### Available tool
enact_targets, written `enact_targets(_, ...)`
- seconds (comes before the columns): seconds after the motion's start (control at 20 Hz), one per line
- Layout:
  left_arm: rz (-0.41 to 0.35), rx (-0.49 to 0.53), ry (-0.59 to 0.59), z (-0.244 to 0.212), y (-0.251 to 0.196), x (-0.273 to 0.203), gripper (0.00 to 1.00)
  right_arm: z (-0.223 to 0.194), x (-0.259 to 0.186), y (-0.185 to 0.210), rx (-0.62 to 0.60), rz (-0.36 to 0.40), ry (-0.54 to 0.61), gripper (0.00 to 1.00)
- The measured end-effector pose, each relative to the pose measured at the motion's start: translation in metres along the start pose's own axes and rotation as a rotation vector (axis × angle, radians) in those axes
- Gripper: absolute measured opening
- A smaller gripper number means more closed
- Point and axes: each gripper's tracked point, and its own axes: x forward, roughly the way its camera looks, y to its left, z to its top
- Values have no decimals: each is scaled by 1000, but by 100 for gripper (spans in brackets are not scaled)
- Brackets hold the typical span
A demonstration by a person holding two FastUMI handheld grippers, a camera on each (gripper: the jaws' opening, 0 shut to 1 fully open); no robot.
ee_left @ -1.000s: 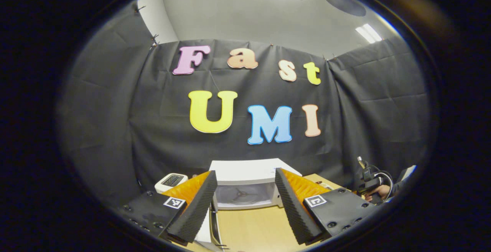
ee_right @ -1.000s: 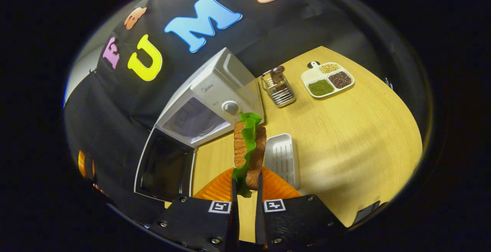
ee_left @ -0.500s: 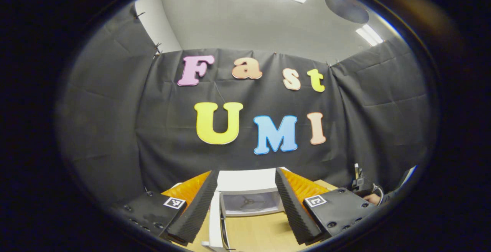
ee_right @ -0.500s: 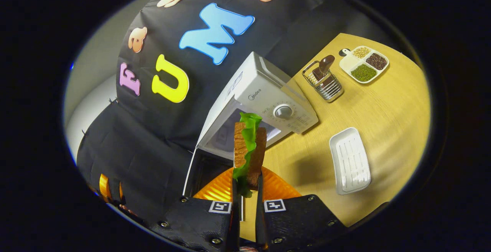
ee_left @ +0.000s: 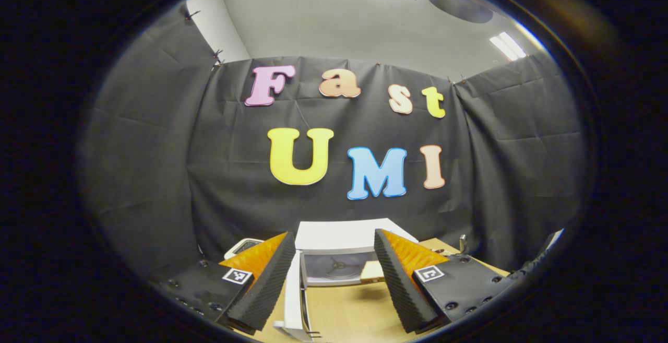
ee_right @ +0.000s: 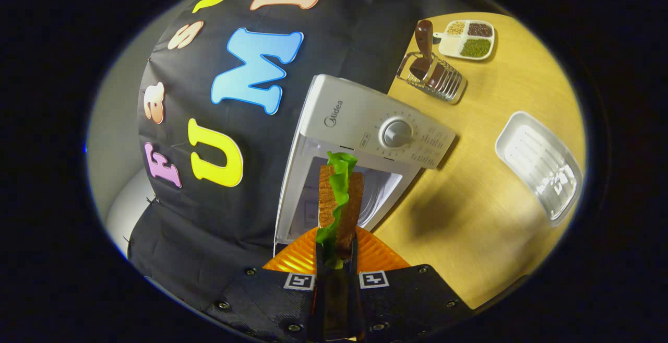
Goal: Open the microwave oven with the left hand, put the food in, and close the microwave oven.
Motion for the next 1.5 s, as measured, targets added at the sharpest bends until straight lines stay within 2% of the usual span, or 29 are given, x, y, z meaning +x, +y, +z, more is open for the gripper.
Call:
enact_targets(0.25,27,-3,19,-6,13,-5,96,-24,56,7,97,-15,-61,17)
enact_targets(0.6,73,48,84,-26,37,-8,96,-18,109,3,153,-35,-182,17)
enact_targets(0.75,93,28,90,-29,45,-10,96,-11,129,-5,175,-56,-227,17)
enact_targets(1.0,154,55,65,-11,68,-12,97,-11,162,-7,196,-75,-269,17)
enact_targets(1.2,165,64,32,10,73,-17,96,-8,190,-12,216,-102,-289,17)
enact_targets(1.4,175,72,45,4,76,-20,96,-10,208,-26,255,-131,-302,17)
enact_targets(1.5,184,85,61,-2,79,-20,96,-14,208,-25,235,-147,-295,17)
